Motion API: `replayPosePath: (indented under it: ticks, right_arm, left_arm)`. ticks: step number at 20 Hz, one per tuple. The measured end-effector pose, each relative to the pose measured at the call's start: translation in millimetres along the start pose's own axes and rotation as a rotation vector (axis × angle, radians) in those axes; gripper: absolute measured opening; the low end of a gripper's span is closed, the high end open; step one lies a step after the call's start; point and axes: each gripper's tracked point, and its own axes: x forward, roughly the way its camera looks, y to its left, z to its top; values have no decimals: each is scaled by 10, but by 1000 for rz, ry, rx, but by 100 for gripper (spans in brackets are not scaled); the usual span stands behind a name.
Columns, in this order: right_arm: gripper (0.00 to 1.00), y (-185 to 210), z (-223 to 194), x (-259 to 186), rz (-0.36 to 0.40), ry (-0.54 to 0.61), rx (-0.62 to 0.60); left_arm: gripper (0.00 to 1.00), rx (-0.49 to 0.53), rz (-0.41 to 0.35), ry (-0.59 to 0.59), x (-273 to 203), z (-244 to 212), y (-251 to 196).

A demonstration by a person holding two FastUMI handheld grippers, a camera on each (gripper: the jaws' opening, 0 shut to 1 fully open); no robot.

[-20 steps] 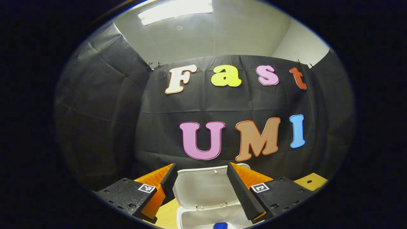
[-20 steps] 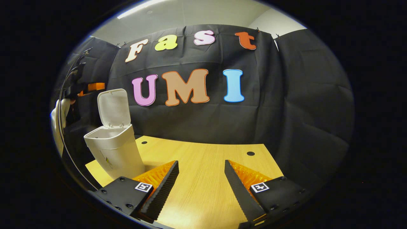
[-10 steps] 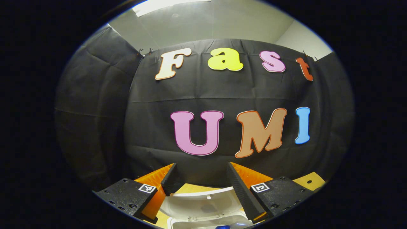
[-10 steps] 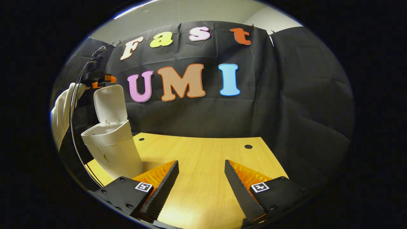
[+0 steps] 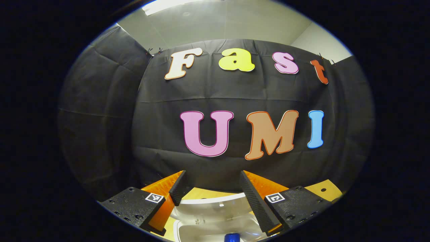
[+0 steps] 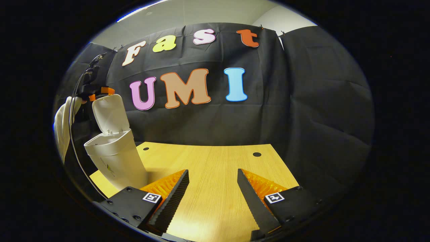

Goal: Press the lid of the desktop garbage bin to open it, pick up the crumpled paper on the desktop and throw it into the bin, then pick up the pop can on the desktop and drop it into the bin, and finally close the garbage bin lid.

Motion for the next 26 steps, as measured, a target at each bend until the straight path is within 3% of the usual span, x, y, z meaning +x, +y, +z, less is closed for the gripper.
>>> replayPosePath:
  ticks: [9, 10, 12, 13, 15, 17, 19, 25, 26]
  right_arm:
    - [96, 127, -11, -73, 67, 4, -41]
    - [100, 151, -15, -58, 77, 6, -39]
    - [96, 217, 25, -28, 98, 8, -32]
    - [96, 243, 3, -30, 108, 8, -32]
    - [96, 311, 6, -14, 129, 10, -39]
    - [96, 399, 1, -18, 152, 12, -49]
    - [96, 464, -1, -16, 168, 15, -63]
    - [100, 566, -111, 7, 193, 46, -64]
    - [96, 573, -119, 5, 192, 47, -65]
  left_arm:
    - [91, 63, 18, 35, -949, -762, -241]
    - [93, 57, 19, 51, -1036, -885, -268]
    - [99, 41, 12, 78, -1158, -1097, -335]
    - [93, 34, 9, 100, -1197, -1211, -366]
    - [97, 18, -2, 147, -1277, -1453, -412]
    - [93, 14, -3, 171, -1310, -1590, -431]
    - [96, 22, -2, 148, -1304, -1572, -431]
    - [93, 6, 61, 115, -1296, -1627, -359]
    - [93, 24, 69, 94, -1297, -1627, -376]
